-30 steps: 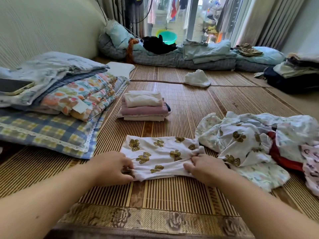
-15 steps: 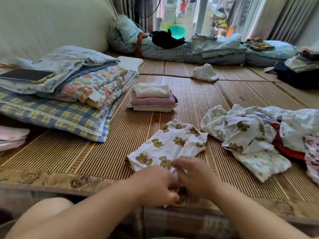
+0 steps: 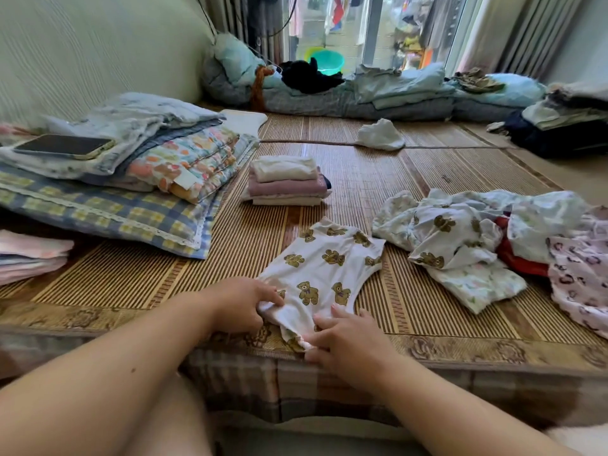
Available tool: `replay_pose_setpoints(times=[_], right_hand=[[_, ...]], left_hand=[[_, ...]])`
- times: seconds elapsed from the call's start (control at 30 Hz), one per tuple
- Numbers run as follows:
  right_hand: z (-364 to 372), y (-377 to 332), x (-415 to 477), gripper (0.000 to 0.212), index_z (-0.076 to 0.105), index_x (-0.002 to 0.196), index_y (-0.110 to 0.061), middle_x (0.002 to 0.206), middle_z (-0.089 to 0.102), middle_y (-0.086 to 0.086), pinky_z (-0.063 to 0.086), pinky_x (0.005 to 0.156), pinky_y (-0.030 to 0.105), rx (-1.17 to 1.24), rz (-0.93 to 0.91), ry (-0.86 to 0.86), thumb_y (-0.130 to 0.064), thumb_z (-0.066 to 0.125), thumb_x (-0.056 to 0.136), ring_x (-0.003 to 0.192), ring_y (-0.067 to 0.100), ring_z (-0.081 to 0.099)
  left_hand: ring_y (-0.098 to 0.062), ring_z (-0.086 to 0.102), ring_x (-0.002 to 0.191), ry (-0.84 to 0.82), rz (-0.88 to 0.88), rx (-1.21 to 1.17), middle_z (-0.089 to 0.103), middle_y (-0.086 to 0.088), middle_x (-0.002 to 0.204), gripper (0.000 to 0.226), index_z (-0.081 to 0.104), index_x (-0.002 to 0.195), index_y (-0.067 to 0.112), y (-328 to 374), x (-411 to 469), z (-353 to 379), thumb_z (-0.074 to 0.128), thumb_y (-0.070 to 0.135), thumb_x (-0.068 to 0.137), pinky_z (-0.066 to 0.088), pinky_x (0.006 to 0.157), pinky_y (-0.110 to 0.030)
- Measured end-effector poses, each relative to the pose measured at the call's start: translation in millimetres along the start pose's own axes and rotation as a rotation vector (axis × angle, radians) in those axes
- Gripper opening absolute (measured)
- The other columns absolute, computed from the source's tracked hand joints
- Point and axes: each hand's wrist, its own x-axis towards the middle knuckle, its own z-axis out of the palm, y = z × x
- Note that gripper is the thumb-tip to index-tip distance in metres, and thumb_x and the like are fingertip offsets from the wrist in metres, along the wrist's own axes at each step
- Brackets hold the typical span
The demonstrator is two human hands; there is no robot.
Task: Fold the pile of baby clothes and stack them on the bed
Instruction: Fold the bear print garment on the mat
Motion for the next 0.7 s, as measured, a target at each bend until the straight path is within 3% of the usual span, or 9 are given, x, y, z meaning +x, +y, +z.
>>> replay_pose_setpoints(times=[0.1,0.17,0.23,0.33,0.4,0.47,0.53,0.6,0.7], right_hand=[[0.9,12.6,-12.8,0.035,0.067,0.114,-0.030,0.126,0.058,-0.018,0.022,0.114,0.052,0.069,-0.015,0.049,-0.047,0.042,0.097,0.140,0.010,0.031],[3.9,22.4,-24.0,0.033,0.069,0.104,-0.025,0.133,0.057,-0.014,0.033,0.111,0.043,0.230,0.021,0.046,-0.046,0.044,0.096,0.131,0.006,0.043],[3.8,31.5,-36.6,0.028,0.068,0.101,-0.024,0.140,0.051,-0.006,0.048,0.095,0.037,0.490,0.119,0.058,-0.043,0.049,0.095,0.103,0.010,0.061],[-0.8,39.9,-53.4,0.016,0.066,0.092,-0.020,0.099,0.069,0.004,0.050,0.082,0.042,0.819,0.214,0.132,-0.030,0.054,0.095,0.082,0.018,0.061],[-3.5,43.2,-60.9,0.018,0.064,0.080,-0.023,0.074,0.062,-0.002,0.046,0.072,0.037,0.913,0.206,0.179,-0.022,0.054,0.096,0.071,0.011,0.056],[-7.1,45.8,-65.4,0.022,0.061,0.074,-0.021,0.067,0.055,-0.008,0.042,0.068,0.030,0.997,0.179,0.207,-0.020,0.054,0.095,0.067,0.007,0.051],[-13.3,48.8,-69.4,0.021,0.059,0.076,-0.014,0.069,0.053,-0.003,0.040,0.068,0.029,1.073,0.157,0.222,-0.028,0.053,0.091,0.067,0.011,0.048],[-21.7,54.5,-72.1,0.024,0.057,0.076,-0.008,0.069,0.052,0.000,0.040,0.064,0.024,1.142,0.127,0.247,-0.031,0.051,0.083,0.065,0.012,0.047],[-37.2,57.2,-68.5,0.023,0.052,0.068,-0.008,0.062,0.051,-0.001,0.041,0.056,0.018,1.325,0.086,0.321,-0.017,0.051,0.089,0.058,0.010,0.046]], left_hand=[[-0.008,0.051,0.120,-0.021,0.040,0.053,0.051,0.016,0.139,0.055,0.059,0.123,0.045,2.8,-12.2,2.1,0.060,0.022,0.073,0.045,0.101,-0.031],[-0.004,0.048,0.119,-0.027,0.088,0.081,0.054,0.018,0.134,0.051,0.058,0.126,0.043,4.1,-21.4,7.2,0.066,0.031,0.077,0.040,0.104,-0.030],[-0.001,0.044,0.116,-0.032,0.111,0.095,0.054,0.022,0.129,0.055,0.052,0.131,0.042,4.6,-29.1,14.5,0.068,0.044,0.078,0.038,0.104,-0.028],[-0.001,0.041,0.113,-0.013,0.123,0.139,0.050,0.023,0.123,0.058,0.044,0.135,0.045,7.7,-36.6,24.3,0.066,0.047,0.081,0.039,0.102,-0.029],[-0.002,0.044,0.107,0.081,0.164,0.214,0.054,0.022,0.118,0.046,0.048,0.131,0.045,13.6,-40.0,27.6,0.060,0.037,0.088,0.042,0.097,-0.028],[-0.002,0.048,0.099,0.178,0.203,0.244,0.060,0.020,0.106,0.031,0.060,0.118,0.041,17.8,-41.0,28.5,0.056,0.031,0.089,0.045,0.092,-0.028],[0.001,0.053,0.086,0.221,0.201,0.110,0.064,0.017,0.089,0.016,0.069,0.098,0.033,21.2,-44.4,25.7,0.058,0.029,0.087,0.050,0.083,-0.026],[0.000,0.057,0.068,0.205,0.156,-0.180,0.065,0.011,0.074,0.009,0.070,0.084,0.029,22.9,-47.6,19.3,0.064,0.022,0.084,0.052,0.065,-0.021],[-0.009,0.052,0.056,0.204,0.114,-0.590,0.062,0.003,0.065,0.008,0.068,0.079,0.015,27.5,-47.0,6.6,0.064,0.012,0.084,0.044,0.056,-0.020]])
